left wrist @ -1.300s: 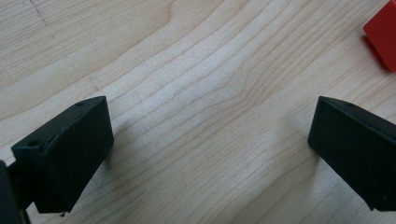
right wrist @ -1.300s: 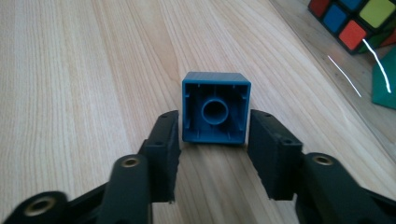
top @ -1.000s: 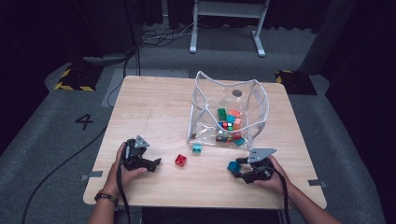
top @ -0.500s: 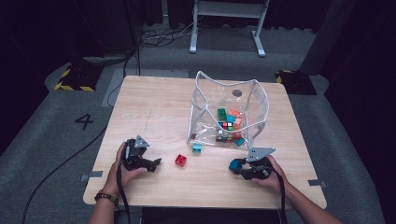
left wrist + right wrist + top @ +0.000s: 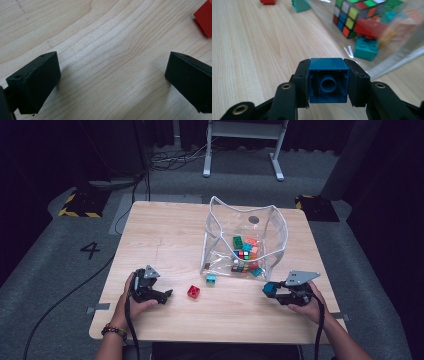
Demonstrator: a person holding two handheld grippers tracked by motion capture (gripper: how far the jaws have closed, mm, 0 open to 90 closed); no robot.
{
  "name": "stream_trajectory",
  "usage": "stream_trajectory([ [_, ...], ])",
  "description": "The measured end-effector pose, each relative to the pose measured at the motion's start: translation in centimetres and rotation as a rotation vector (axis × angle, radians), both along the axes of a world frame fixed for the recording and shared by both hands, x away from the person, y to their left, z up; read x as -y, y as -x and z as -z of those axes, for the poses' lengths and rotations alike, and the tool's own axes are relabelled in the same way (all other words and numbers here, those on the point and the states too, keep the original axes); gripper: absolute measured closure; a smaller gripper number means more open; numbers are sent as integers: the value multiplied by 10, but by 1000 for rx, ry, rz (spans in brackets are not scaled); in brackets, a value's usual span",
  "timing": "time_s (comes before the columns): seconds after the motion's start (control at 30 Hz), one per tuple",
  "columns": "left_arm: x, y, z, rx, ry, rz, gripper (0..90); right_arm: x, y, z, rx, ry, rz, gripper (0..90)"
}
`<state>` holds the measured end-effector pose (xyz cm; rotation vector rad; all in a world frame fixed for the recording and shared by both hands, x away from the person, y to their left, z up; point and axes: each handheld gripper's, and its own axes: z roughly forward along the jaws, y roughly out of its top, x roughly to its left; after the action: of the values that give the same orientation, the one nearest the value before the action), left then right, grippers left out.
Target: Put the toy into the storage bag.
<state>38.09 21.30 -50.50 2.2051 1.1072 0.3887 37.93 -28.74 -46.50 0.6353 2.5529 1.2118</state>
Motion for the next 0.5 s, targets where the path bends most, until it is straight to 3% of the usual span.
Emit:
stream_trajectory([
  [0.37,0,0,0,-1,0,1,3,31,-7,-23,36,-23,54,591],
  [0.5,0,0,0,-1,0,1,3,42,-10,-30,47,-34,97,590],
])
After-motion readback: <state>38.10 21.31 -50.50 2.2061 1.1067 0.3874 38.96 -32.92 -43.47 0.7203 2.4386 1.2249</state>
